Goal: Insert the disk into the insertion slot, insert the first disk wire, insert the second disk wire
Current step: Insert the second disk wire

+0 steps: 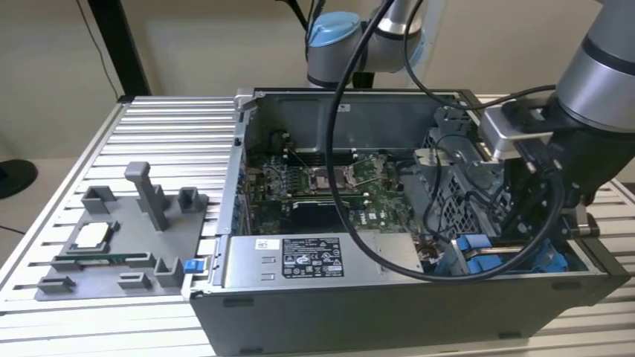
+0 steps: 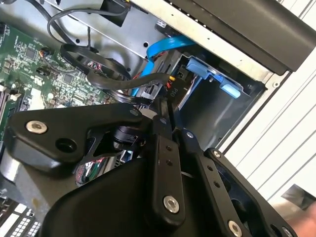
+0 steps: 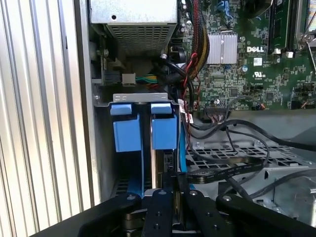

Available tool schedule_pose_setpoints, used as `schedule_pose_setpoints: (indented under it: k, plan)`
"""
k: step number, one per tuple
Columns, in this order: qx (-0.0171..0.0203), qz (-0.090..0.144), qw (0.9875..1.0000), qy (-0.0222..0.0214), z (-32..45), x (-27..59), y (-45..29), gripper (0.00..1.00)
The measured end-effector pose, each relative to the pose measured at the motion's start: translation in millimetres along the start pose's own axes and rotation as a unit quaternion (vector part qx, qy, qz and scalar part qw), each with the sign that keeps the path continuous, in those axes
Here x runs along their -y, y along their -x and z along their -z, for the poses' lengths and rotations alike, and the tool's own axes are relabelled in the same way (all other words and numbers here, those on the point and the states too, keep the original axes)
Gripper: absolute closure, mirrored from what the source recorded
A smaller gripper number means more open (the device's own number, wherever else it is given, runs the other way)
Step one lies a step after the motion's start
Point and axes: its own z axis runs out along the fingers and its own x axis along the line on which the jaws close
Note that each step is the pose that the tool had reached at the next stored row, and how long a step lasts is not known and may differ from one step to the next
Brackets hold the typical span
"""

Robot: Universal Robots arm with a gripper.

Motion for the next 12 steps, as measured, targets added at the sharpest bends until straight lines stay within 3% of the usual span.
schedule_pose_setpoints:
  k: [3, 4, 10, 12]
  plan:
    - [0.0000, 0.000, 1.0000, 0.0000, -0.6, 0.0, -0.1, 1.00]
    - [0.0001, 0.000, 1.0000, 0.0000, -0.8, -0.1, -0.1, 0.00]
    - [0.0000, 0.000, 1.0000, 0.0000, -0.7, -0.1, 0.0, 0.00]
    - [0.0001, 0.000, 1.0000, 0.0000, 3.4, 0.2, 0.2, 0.00]
